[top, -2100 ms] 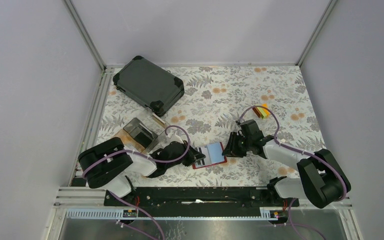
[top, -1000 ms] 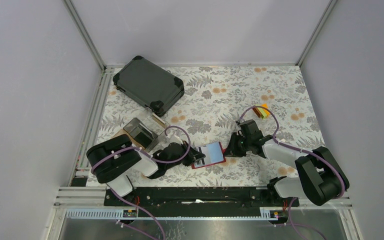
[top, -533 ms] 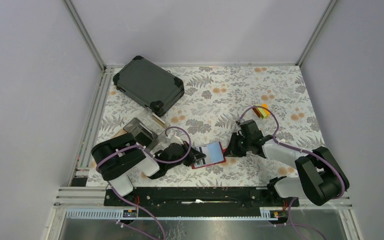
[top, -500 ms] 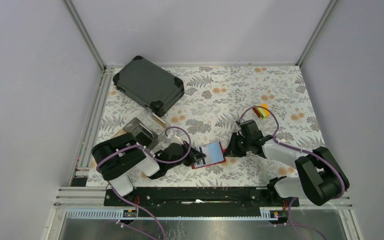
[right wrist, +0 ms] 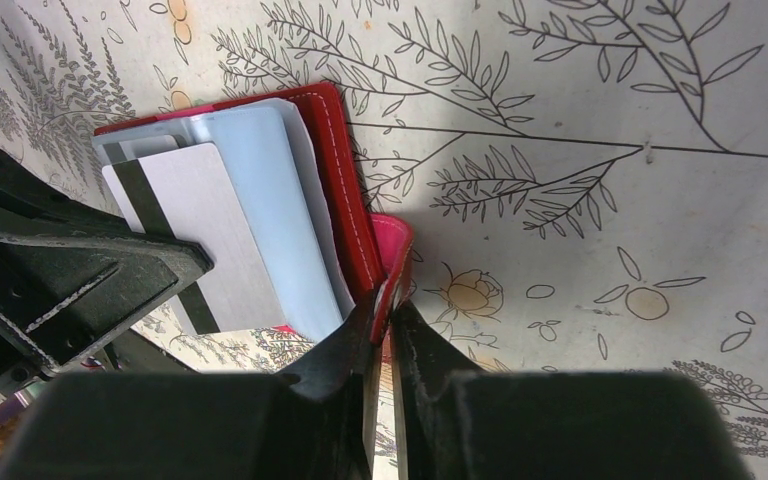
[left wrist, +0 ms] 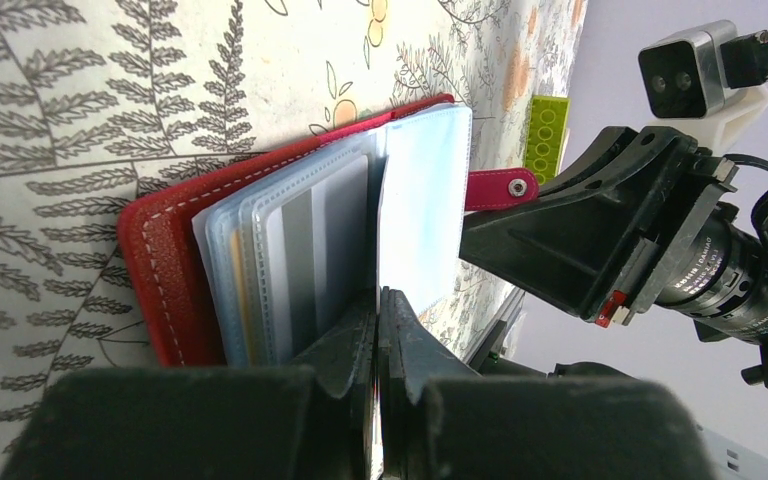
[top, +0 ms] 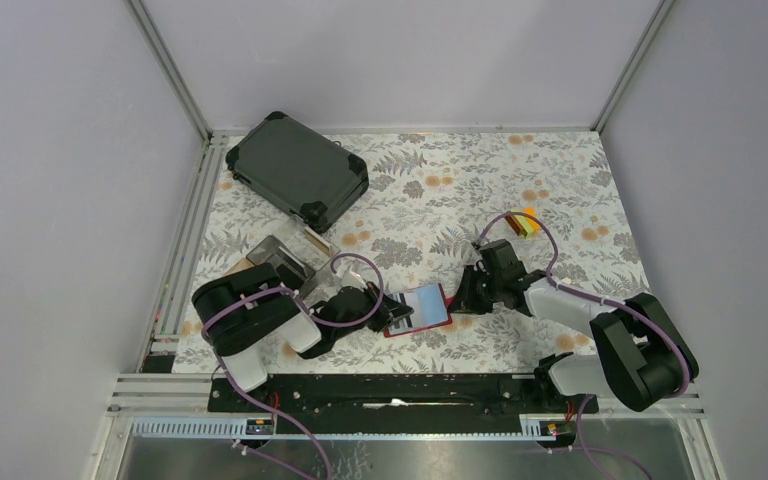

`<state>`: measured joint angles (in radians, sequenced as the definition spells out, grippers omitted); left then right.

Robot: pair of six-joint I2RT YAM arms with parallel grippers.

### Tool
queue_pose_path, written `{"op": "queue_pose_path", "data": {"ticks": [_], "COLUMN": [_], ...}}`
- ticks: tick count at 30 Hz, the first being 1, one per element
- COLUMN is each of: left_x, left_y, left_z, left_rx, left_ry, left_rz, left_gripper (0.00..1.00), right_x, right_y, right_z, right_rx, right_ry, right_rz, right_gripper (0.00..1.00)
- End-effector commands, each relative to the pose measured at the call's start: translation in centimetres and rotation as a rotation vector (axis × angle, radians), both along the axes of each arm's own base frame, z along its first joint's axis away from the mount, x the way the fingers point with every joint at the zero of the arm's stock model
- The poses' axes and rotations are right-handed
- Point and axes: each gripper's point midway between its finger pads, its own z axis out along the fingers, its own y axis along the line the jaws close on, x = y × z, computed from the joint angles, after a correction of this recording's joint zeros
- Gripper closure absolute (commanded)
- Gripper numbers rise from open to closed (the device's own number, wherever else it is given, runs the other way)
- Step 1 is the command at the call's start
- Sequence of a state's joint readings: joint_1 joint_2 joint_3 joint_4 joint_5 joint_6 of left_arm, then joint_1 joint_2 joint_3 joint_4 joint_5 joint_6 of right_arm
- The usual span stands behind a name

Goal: Put the credit cards into the card holder
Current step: Insert the credit card into the card holder.

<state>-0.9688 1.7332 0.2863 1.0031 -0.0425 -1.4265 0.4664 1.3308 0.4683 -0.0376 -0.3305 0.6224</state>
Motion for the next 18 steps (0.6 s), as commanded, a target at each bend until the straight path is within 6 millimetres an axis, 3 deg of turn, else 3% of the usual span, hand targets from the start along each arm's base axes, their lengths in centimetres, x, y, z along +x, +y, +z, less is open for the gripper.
{"op": "queue_pose_path", "data": {"ticks": [1, 18], "left_x": [1.0, 1.7], "left_y": [0.4, -0.6], "left_z": [-0.4, 0.1], "left_rx": [0.013, -0.005], "left_ry": [-0.017, -0.04], "left_rz": [0.05, 0.041], "left_gripper": [1.0, 1.0], "right_x": [-0.8, -1.0], "right_y": [-1.2, -1.0], "right_z": [-1.2, -1.3], "right_rx": [-0.063, -0.057], "right_ry": [0.041, 0.05], "right_rz": [-0.012, 0.0], "right_gripper": [0.86, 0.88]}}
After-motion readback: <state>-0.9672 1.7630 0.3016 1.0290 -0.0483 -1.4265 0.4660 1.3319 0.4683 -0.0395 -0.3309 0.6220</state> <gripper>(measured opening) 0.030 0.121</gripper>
